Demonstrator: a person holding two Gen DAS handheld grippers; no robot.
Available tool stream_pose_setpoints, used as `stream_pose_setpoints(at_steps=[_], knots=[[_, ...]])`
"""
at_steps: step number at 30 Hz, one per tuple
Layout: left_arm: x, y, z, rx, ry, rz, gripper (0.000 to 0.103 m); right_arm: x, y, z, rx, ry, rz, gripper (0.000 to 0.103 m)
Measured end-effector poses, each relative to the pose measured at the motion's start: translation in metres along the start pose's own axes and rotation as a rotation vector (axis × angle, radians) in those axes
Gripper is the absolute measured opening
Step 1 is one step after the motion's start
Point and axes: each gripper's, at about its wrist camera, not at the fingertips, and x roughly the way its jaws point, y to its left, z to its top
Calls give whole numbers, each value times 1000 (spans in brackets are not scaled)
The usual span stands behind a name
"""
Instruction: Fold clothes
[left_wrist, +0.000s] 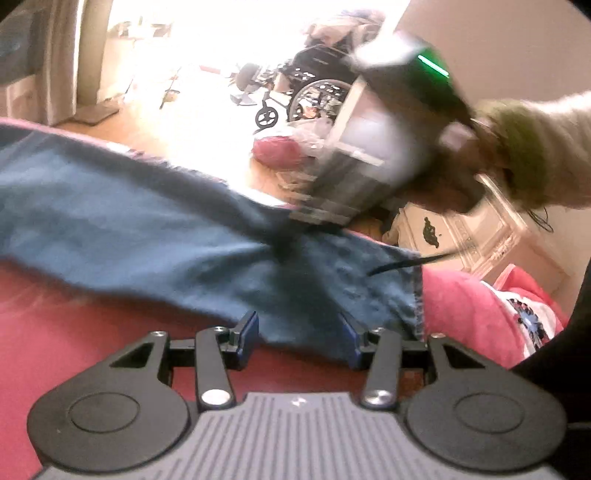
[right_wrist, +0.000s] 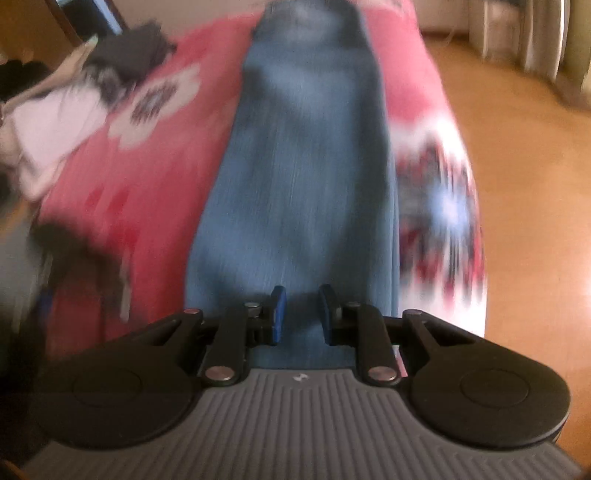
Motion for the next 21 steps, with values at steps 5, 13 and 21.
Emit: stream_pose_setpoints(at_steps=[5, 13, 21], knots=[[-6, 14, -3, -48, -10, 17, 47, -32, 19, -67, -76, 254, -31, 18], [-2, 15, 8, -48, -29, 49, 47, -35, 68, -32, -268, 195, -48, 18], [-10, 13, 1, -34, -22, 89, 47, -27, 71, -79, -445, 420, -138, 17]])
